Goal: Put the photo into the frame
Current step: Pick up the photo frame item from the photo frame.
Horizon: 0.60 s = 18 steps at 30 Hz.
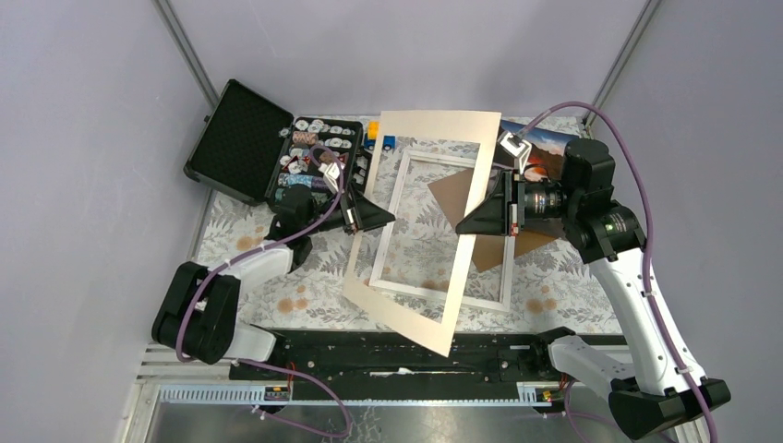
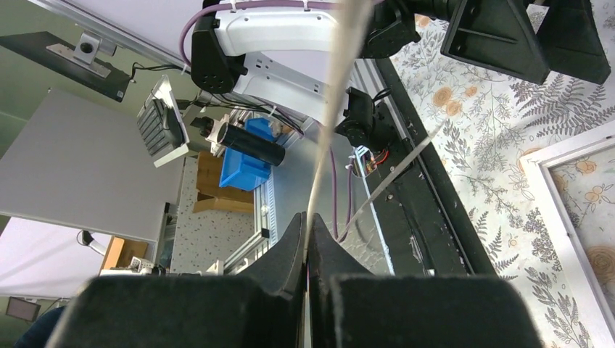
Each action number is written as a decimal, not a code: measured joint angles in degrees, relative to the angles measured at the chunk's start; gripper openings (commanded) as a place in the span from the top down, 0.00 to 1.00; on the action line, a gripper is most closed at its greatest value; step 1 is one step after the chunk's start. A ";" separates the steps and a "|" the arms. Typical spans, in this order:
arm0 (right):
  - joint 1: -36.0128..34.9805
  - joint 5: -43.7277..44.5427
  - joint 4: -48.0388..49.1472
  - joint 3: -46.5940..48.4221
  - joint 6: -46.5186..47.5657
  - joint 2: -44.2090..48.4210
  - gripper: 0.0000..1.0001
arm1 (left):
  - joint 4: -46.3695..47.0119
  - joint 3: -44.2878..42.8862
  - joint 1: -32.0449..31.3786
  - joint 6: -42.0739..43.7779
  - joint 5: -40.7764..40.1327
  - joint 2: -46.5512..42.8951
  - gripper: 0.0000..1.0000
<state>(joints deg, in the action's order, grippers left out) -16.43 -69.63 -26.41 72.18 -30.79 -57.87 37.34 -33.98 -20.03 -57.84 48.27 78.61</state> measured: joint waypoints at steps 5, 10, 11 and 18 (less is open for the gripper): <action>0.00 0.00 0.00 0.00 -0.15 0.00 1.00 | -1.79 -0.96 0.00 1.38 1.86 -0.31 0.17; 0.00 0.17 0.00 -0.07 -0.13 -0.11 1.00 | -6.71 -1.25 0.02 4.70 1.16 -3.69 0.31; 0.00 0.22 0.00 -0.13 -0.13 -0.15 1.00 | -7.23 -1.42 0.02 5.18 1.03 -4.31 0.33; -0.04 1.81 -2.03 -0.24 1.62 -1.29 1.00 | -9.40 -2.43 1.90 6.60 1.36 -5.40 0.41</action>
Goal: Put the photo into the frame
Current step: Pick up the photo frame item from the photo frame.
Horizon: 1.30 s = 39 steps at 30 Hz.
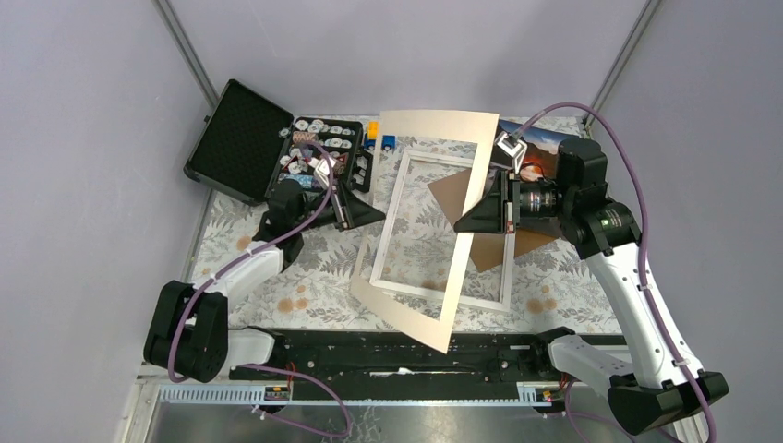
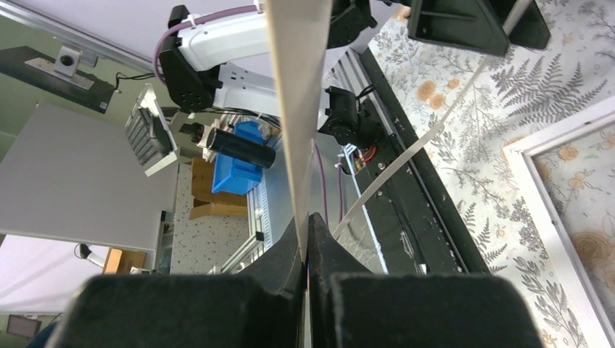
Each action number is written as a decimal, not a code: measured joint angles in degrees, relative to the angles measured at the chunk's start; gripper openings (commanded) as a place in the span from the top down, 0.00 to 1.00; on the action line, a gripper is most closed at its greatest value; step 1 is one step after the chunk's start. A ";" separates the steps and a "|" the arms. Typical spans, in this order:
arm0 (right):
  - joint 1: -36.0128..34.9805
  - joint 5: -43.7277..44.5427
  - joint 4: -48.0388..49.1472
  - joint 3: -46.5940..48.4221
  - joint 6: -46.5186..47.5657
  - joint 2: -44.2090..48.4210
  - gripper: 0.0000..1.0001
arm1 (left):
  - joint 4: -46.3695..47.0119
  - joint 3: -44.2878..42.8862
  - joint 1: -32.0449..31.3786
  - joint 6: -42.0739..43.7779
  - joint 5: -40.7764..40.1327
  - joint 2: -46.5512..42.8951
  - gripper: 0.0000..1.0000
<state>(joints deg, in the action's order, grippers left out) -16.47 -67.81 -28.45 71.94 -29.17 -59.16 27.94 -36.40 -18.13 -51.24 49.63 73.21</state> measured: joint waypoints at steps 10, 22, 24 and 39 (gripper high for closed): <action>0.00 2.23 -3.02 0.02 2.25 -0.94 1.00 | 15.63 2.40 9.01 -15.19 10.95 0.00 0.32; 0.00 2.86 -3.41 0.02 3.28 -1.99 1.00 | 32.76 4.13 11.80 -29.33 18.73 -4.94 0.43; 0.00 3.30 -3.98 0.02 3.54 -2.10 1.00 | 35.89 4.59 13.07 -31.82 19.19 -5.03 0.43; 0.00 5.75 -7.58 0.04 6.36 -2.14 1.00 | 43.15 7.32 17.62 -38.36 20.04 -5.03 0.33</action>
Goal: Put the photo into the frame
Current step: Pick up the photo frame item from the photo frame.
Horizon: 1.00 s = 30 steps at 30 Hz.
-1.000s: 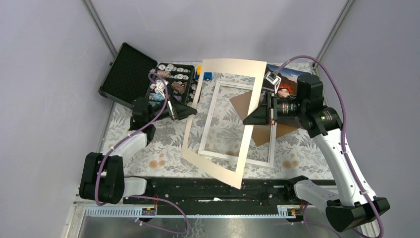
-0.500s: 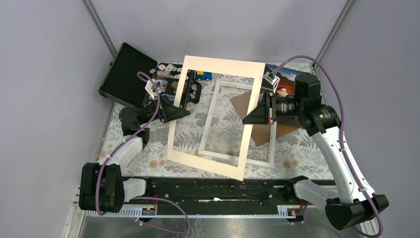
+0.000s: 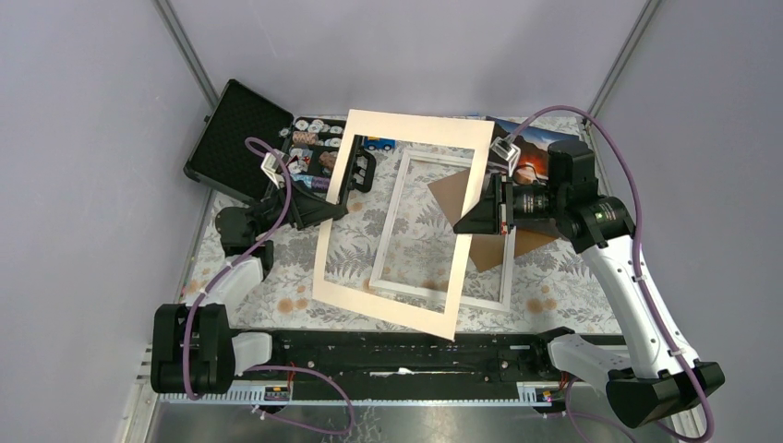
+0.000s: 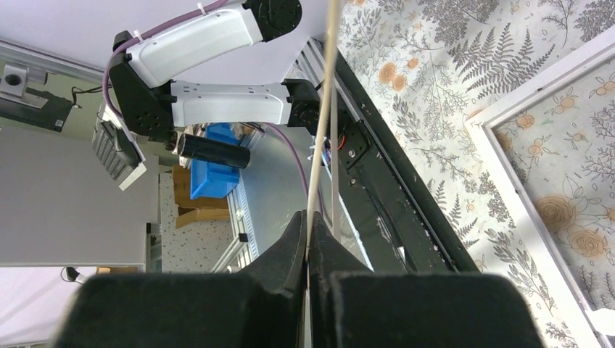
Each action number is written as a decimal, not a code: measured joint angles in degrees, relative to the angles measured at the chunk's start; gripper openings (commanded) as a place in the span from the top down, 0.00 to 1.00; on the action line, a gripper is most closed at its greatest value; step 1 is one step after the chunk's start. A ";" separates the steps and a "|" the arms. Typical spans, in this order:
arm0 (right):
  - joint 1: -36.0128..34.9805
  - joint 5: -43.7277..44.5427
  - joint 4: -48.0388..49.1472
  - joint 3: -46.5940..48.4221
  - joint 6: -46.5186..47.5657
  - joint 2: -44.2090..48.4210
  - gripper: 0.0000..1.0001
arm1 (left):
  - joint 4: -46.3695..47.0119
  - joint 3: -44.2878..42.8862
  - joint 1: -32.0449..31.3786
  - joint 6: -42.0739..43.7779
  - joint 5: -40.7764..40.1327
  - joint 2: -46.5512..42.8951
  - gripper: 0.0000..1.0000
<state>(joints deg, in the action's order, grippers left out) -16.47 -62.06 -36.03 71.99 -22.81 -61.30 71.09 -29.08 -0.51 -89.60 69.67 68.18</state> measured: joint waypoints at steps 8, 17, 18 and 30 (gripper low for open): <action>0.00 1.66 -2.29 0.07 2.25 -0.68 1.00 | -0.52 1.33 1.75 0.42 0.22 0.22 0.45; 0.00 4.55 -2.34 -0.96 2.95 -1.11 1.00 | 3.28 1.62 2.45 -0.94 0.24 0.52 0.55; 0.02 4.76 -2.34 -1.11 2.95 -1.22 1.00 | 3.56 1.75 2.54 -1.09 0.20 0.57 0.57; 2.78 5.25 -2.36 -2.67 2.97 -2.62 1.00 | 6.95 3.43 4.76 -4.00 0.11 2.10 0.72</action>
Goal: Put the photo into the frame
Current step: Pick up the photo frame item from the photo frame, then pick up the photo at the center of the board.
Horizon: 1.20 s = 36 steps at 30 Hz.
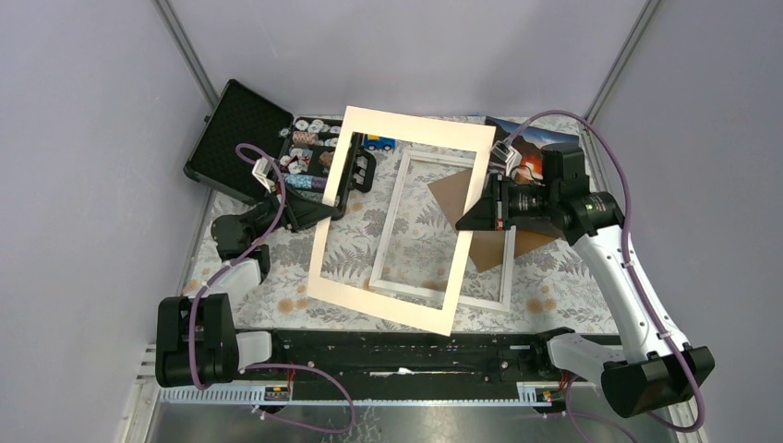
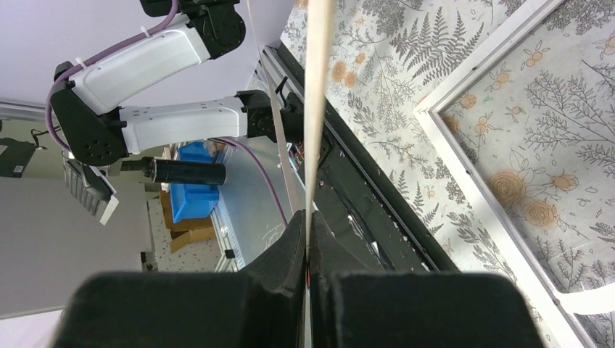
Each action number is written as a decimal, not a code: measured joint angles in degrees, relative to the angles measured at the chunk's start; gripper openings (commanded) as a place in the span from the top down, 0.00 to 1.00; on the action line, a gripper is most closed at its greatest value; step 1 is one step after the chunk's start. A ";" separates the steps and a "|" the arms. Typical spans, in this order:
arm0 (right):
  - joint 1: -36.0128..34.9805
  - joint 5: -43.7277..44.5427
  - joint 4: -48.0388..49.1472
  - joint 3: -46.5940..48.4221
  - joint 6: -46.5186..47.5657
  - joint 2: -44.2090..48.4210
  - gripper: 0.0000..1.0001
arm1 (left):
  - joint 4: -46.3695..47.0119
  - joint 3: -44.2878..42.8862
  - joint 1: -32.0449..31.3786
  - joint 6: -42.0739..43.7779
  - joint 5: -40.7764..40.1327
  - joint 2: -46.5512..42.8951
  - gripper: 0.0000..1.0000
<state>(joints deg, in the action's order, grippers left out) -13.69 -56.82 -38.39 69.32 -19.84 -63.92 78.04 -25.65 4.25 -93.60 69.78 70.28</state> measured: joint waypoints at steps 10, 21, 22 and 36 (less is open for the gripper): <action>0.17 4.98 -1.03 -0.20 -0.61 -4.33 0.38 | -9.01 -0.44 -1.99 7.41 -3.02 1.86 1.00; 22.53 25.35 9.49 -3.74 -7.74 -27.80 0.00 | -45.40 -15.74 -12.76 38.45 -19.67 18.14 1.00; 25.05 26.32 11.72 -5.86 -9.14 -27.71 0.00 | -47.10 -15.78 -12.63 39.19 -20.46 20.33 1.00; 42.69 20.48 57.72 -42.25 -36.98 -23.12 0.24 | -53.11 -15.45 -13.42 41.68 -22.43 21.99 1.00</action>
<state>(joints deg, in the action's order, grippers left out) 28.99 -36.34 19.33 27.07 -56.82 -87.05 24.93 -41.10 -9.17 -51.92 47.35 92.27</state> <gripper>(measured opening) 0.838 0.015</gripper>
